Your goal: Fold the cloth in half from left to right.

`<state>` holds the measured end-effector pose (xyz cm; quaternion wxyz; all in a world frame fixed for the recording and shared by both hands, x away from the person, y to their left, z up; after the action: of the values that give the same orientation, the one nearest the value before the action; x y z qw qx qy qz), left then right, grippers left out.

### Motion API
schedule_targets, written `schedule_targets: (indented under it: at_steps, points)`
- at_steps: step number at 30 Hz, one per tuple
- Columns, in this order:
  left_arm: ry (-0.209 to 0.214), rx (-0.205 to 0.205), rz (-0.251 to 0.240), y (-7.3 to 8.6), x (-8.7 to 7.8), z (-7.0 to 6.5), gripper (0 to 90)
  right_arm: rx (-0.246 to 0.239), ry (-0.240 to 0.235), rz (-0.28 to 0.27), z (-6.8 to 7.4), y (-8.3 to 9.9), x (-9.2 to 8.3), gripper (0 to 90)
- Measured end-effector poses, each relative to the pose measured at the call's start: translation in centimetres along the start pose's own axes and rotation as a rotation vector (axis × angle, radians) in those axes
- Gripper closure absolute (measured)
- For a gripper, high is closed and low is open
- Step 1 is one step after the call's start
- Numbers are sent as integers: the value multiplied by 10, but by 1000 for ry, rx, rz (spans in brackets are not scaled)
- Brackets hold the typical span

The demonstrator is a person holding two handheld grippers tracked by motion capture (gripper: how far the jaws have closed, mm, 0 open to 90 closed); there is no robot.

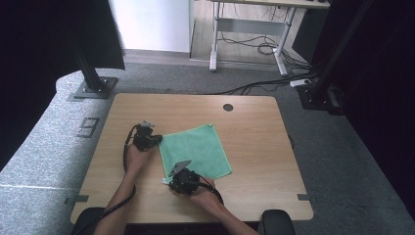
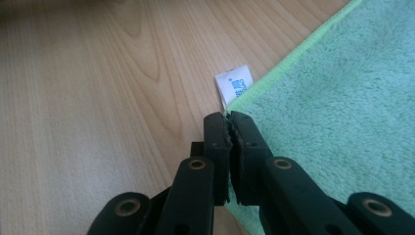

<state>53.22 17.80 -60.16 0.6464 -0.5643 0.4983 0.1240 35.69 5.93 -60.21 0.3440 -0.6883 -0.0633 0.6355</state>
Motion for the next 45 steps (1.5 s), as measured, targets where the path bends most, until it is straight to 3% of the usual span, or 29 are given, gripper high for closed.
schedule_targets:
  at_steps: [7, 8, 15, 27, 45]
  points:
    - [-3, 17, -36, -14, -14, -6, 868, 3, -2, -31, 0, -3, -11, 857]
    - [-5, 27, -42, -20, -17, -9, 868, 14, 5, -55, -3, -5, -21, 857]
    - [-8, 61, -61, -44, -19, -24, 867, 42, 41, -102, -17, -2, -48, 858]
    - [0, 102, -66, -71, 6, -50, 865, 128, 104, -119, -54, 28, -74, 859]
    - [14, 196, -41, -105, 39, -94, 863, 208, 153, -139, -86, 63, -102, 860]
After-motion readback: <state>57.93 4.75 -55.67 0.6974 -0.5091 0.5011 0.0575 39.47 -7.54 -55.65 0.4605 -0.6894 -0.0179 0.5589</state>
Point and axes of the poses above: each handheld gripper's, and its own axes: x roughly forward along the jaws, y roughly out of its underside, z roughly to its left, the point moved 9 cm from there along x, roughly forward along the jaws, and after that the axes turned 7 degrees about z, right-handed, at the moved point
